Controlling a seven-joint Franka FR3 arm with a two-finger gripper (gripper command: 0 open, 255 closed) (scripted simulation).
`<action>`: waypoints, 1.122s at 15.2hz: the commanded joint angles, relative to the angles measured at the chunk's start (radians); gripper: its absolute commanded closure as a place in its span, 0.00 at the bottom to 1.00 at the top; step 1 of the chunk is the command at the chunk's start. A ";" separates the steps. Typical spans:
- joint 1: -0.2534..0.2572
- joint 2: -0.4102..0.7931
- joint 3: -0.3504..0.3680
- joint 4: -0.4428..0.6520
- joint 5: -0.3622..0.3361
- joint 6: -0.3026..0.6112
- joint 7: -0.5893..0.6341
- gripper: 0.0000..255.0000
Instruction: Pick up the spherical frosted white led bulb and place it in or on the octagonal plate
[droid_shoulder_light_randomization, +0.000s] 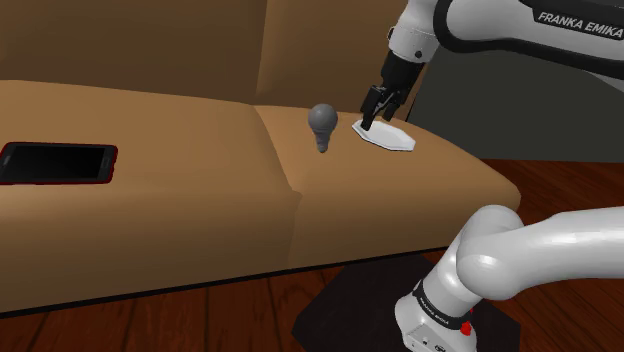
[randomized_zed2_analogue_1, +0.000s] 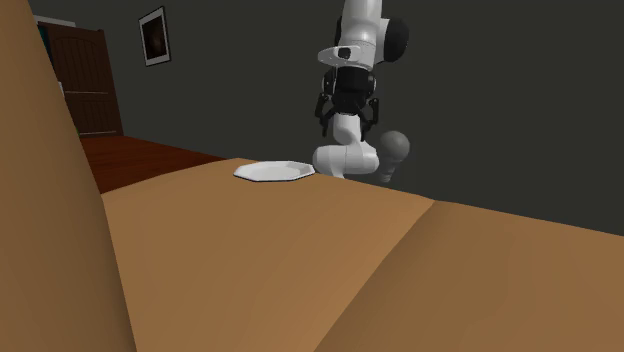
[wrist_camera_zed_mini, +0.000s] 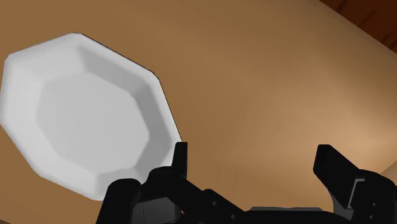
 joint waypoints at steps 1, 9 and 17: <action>0.000 0.000 0.000 0.000 0.000 0.000 0.000 0.00; 0.050 0.185 0.063 0.182 0.117 0.056 0.086 0.00; 0.063 0.238 0.082 0.175 0.146 0.135 0.108 0.00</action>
